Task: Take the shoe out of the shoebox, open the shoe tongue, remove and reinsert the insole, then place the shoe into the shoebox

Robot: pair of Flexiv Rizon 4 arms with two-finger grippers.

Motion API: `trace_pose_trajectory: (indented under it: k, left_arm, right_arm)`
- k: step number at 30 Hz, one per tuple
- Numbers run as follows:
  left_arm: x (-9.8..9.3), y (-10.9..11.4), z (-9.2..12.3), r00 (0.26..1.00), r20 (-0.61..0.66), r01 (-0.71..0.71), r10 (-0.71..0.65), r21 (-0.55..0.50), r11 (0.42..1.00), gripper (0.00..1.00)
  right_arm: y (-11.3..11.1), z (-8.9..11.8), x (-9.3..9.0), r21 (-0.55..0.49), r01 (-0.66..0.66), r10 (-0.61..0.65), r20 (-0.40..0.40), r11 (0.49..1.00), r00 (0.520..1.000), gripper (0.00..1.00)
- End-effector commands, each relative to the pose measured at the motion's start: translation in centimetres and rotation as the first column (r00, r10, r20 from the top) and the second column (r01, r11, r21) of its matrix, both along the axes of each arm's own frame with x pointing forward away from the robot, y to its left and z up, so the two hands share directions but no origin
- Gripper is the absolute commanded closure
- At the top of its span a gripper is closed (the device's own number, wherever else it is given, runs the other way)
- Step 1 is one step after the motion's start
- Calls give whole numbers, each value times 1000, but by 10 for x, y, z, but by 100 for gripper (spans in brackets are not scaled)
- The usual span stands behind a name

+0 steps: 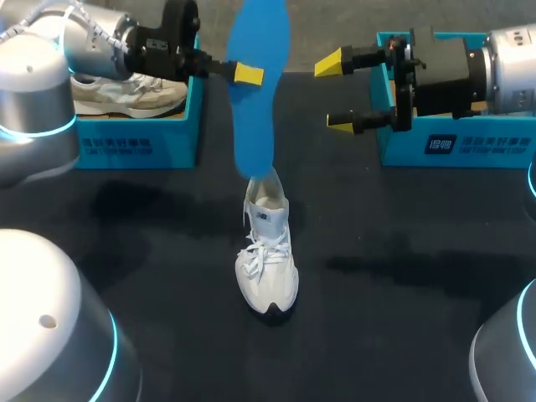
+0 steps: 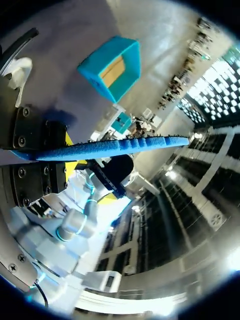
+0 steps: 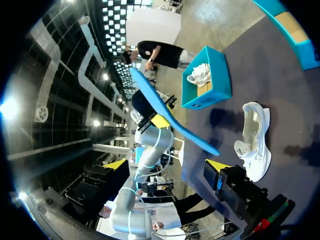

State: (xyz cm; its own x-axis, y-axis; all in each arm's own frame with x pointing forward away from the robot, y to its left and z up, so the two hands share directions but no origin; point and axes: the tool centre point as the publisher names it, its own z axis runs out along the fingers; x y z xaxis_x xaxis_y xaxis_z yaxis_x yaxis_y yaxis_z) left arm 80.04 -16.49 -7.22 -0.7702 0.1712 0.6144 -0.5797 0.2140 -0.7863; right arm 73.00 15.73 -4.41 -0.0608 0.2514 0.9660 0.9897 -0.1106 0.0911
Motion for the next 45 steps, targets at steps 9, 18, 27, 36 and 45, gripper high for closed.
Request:
trace_pose_trajectory:
  k: [9, 18, 27, 36, 45]
  left_arm:
    - [1, 0, 13, 700, 697, 18, 154, -234, 972, 100]
    - [3, 0, 15, 665, 723, 2, 188, -254, 967, 100]
    - [3, 0, 15, 665, 723, 2, 188, -254, 967, 100]
    - [5, 4, 12, 520, 829, 36, 207, -264, 964, 100]
    - [7, 12, 1, 176, 938, 198, 300, -332, 922, 100]
  right_arm:
    - [2, -1, 1, 0, 2, -2, 0, 1000, 1000, 0]
    - [2, -1, 1, 0, 2, -2, 0, 1000, 1000, 0]
    - [2, -1, 1, 0, 2, -2, 0, 1000, 1000, 0]
    - [2, -1, 1, 0, 2, -2, 0, 1000, 1000, 0]
    - [2, -1, 1, 0, 2, -2, 0, 1000, 1000, 0]
